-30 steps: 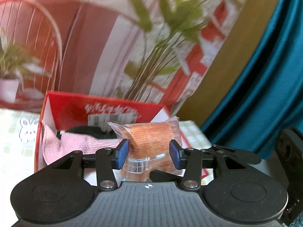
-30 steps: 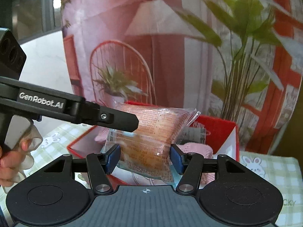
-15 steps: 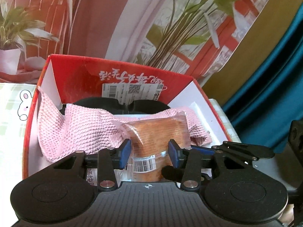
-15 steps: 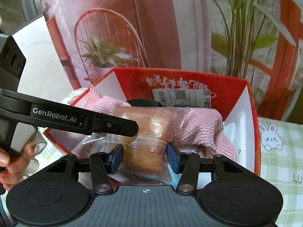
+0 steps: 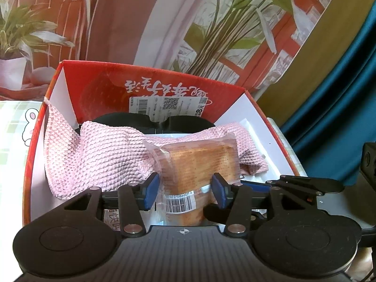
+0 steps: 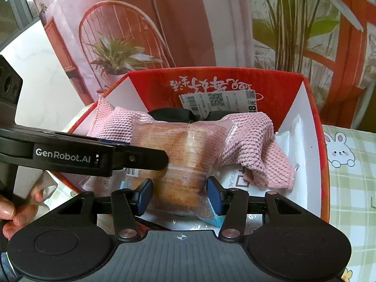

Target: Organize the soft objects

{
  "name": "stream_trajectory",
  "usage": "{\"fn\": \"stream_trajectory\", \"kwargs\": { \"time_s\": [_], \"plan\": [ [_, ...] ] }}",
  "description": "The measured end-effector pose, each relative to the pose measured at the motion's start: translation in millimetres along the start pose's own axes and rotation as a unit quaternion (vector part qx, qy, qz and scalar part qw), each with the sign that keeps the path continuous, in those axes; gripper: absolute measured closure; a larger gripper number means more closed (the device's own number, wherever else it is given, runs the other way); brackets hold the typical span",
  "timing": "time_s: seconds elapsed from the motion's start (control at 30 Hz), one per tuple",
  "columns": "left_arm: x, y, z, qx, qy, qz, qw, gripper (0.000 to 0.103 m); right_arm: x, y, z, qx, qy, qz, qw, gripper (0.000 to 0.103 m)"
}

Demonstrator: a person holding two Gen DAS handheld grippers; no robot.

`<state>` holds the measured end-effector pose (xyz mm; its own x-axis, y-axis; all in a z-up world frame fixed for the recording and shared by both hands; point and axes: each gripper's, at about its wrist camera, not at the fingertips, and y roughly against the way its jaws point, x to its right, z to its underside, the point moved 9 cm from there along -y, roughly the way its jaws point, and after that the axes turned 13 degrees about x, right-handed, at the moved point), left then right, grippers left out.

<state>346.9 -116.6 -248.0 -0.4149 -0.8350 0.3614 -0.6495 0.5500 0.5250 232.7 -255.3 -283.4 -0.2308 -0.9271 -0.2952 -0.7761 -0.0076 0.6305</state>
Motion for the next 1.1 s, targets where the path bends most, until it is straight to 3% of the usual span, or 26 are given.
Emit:
{"fn": "stream_trajectory", "kwargs": {
  "time_s": [0.13, 0.2, 0.27, 0.37, 0.5, 0.67, 0.73, 0.97, 1.1],
  "plan": [
    [1.7, 12.5, -2.9, 0.014, -0.014, -0.013, 0.9997, 0.047, -3.7, 7.9, -3.2, 0.007, 0.005, 0.01, 1.0, 0.056],
    [2.9, 21.7, -6.8, 0.027, -0.027, -0.018, 0.9991, 0.036, -4.3, 12.5, -6.4, 0.012, 0.005, 0.016, 1.0, 0.056],
    [4.4, 31.8, -11.7, 0.041, -0.035, -0.024, 0.9983, 0.019, -4.0, 19.2, -11.0, 0.02, 0.01, 0.024, 0.999, 0.055],
    [6.5, 45.7, -18.8, 0.057, -0.046, -0.04, 0.9965, 0.005, -2.8, 29.7, -19.3, 0.034, 0.015, 0.036, 0.999, 0.051],
    [12.9, 64.3, -27.8, 0.072, -0.068, -0.059, 0.9933, 0.002, 0.5, 43.7, -29.4, 0.053, 0.024, 0.053, 0.997, 0.037],
    [19.0, 91.9, -38.4, 0.101, -0.101, -0.094, 0.9853, 0.0, 0.3, 65.4, -46.6, 0.087, 0.033, 0.072, 0.993, 0.007],
    [21.3, 106.0, -43.4, 0.116, -0.11, -0.107, 0.9813, 0.0, -1.2, 76.4, -54.3, 0.103, 0.039, 0.082, 0.991, 0.001],
    [36.0, 161.0, -63.0, 0.182, -0.143, -0.168, 0.9583, 0.0, -15.9, 114.9, -75.3, 0.141, 0.059, 0.096, 0.984, 0.0],
    [47.7, 196.6, -71.5, 0.22, -0.148, -0.184, 0.9466, 0.0, -29.6, 144.2, -85.9, 0.172, 0.066, 0.096, 0.978, 0.0]
  ]
}}
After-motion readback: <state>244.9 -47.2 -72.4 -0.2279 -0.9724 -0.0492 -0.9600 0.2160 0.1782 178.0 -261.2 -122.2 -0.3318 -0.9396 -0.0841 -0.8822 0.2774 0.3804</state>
